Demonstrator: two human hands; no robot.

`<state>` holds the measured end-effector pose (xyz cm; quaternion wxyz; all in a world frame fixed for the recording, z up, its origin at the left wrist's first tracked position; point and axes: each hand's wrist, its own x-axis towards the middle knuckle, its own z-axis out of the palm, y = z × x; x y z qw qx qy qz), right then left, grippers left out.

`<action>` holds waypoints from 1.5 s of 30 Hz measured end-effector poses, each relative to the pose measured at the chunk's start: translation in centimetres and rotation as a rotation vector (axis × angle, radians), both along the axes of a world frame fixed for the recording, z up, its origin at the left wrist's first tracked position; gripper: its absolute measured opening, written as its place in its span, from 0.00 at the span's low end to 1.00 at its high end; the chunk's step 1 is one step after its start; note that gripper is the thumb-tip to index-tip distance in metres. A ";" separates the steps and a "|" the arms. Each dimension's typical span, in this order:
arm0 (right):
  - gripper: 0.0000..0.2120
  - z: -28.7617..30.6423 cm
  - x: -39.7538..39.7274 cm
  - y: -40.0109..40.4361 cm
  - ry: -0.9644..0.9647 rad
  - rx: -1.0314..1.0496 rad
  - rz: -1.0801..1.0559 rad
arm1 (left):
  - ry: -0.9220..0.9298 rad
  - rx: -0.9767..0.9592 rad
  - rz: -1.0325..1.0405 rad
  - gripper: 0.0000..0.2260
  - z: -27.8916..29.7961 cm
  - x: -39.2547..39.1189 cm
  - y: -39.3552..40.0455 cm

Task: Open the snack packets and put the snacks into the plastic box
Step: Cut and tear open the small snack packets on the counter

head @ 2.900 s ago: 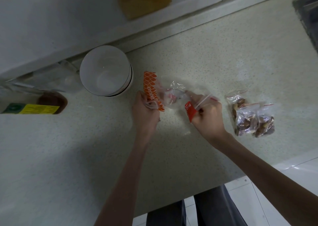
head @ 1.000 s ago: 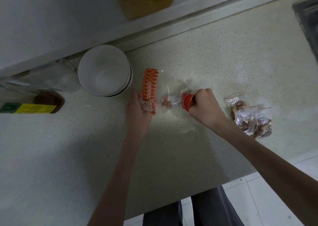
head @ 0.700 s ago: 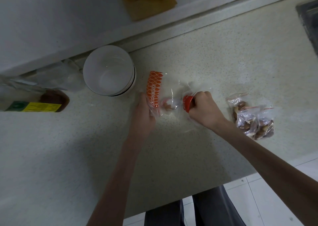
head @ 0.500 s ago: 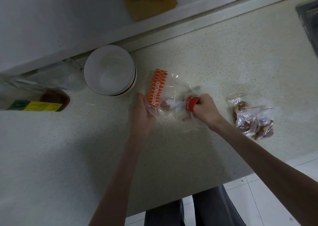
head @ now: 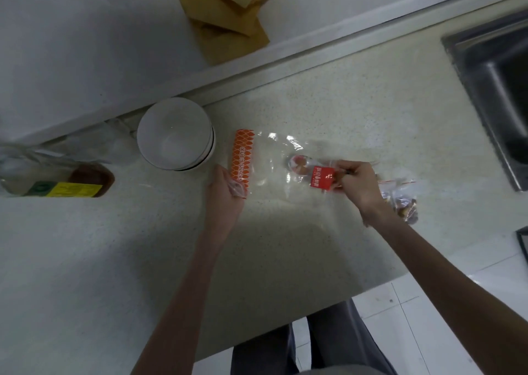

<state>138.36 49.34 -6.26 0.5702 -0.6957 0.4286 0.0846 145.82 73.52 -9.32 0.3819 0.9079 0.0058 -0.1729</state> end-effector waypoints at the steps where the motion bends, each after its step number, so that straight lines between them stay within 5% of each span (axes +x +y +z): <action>1: 0.18 0.4 -0.5 -0.4 -0.011 0.003 -0.043 | -0.011 0.003 0.000 0.05 0.2 -0.1 0.0; 12: 0.11 7.3 -6.3 -3.7 0.028 -0.065 -0.247 | -0.202 -0.161 -0.042 0.16 4.6 -1.7 -1.2; 20: 0.13 17.9 -5.3 -0.2 -0.215 -0.076 -0.023 | -0.063 -0.433 -0.176 0.15 8.6 -3.9 -5.8; 30: 0.15 24.1 -4.4 3.6 -0.235 -0.468 0.334 | -0.460 -0.283 -0.227 0.08 16.9 -5.3 -7.0; 36: 0.08 27.1 -5.5 5.9 -0.466 -0.876 0.548 | -0.436 -0.257 -0.193 0.18 19.0 -5.5 -6.5; 45: 0.08 28.0 -6.4 7.6 -0.806 -0.976 0.623 | -0.238 -0.452 -0.133 0.15 20.7 -6.4 -5.0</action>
